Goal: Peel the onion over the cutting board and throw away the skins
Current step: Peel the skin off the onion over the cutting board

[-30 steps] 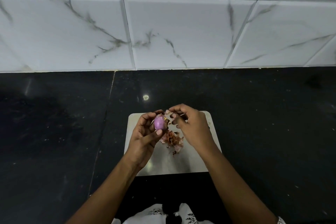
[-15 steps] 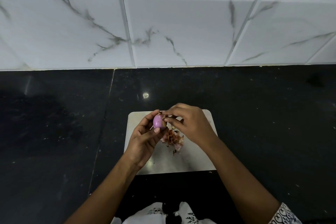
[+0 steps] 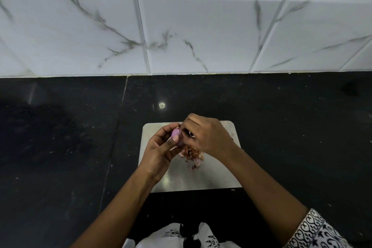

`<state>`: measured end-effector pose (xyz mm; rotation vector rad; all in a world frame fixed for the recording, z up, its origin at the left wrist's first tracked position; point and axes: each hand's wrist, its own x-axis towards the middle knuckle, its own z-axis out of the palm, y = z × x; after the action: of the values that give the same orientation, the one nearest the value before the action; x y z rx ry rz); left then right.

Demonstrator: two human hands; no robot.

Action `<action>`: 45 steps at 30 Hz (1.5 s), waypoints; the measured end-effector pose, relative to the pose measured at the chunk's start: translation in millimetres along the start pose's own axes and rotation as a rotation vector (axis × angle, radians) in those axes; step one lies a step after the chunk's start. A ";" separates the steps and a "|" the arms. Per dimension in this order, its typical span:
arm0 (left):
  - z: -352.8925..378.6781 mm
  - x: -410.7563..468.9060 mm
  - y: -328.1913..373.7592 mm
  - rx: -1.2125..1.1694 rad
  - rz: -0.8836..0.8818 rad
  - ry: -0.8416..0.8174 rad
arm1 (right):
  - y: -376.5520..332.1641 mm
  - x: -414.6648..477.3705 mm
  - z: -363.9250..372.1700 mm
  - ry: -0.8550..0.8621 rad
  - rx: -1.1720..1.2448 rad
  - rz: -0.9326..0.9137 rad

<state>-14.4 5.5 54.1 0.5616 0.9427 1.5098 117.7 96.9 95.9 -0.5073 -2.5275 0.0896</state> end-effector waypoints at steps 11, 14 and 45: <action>-0.9 -1.0 1.3 -0.248 0.060 -0.056 | 9.5 -8.8 1.0 -0.061 0.495 0.746; -3.9 -0.8 0.4 -0.282 0.024 -0.038 | 6.7 -17.9 2.3 -0.072 0.453 0.757; 3.3 2.5 -3.3 -0.093 -0.013 0.195 | -5.7 9.5 -12.6 -0.254 0.373 0.468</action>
<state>-10.4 8.6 52.8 0.3452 1.0169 1.6082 115.2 94.6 112.3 -0.9657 -2.4889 0.8273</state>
